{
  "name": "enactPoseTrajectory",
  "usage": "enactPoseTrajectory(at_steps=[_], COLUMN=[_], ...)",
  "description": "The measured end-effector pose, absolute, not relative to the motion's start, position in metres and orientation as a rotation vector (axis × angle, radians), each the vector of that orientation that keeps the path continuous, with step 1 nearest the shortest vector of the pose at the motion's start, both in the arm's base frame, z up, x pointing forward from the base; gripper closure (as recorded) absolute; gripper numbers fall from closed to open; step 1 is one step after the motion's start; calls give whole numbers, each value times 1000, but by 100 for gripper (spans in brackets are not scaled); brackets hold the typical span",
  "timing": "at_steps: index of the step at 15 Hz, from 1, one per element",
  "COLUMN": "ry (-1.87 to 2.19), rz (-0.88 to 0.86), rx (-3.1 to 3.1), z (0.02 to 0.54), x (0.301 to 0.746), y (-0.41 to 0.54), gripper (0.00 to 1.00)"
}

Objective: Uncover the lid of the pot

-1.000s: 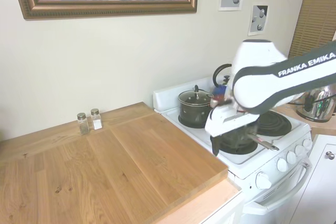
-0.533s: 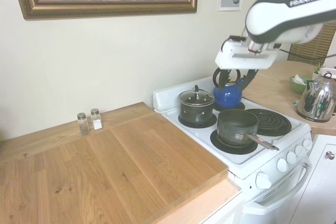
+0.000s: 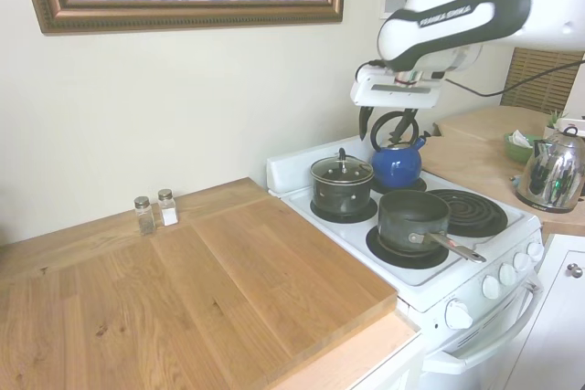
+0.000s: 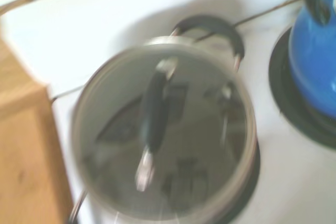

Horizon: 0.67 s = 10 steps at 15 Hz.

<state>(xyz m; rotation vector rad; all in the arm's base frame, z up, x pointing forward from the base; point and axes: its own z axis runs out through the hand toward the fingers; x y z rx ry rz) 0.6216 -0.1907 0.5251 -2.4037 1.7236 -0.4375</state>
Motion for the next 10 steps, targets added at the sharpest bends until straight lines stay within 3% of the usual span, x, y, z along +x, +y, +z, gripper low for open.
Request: enactPoseTrajectory(at_steps=[5, 6, 10], ry=[1632, 1649, 1697], rz=[-437, -418, -379], rx=[-2437, -2438, -2439], z=[492, 489, 478], x=[681, 688, 702], y=[-166, -166, -175], gripper=[0, 100, 100])
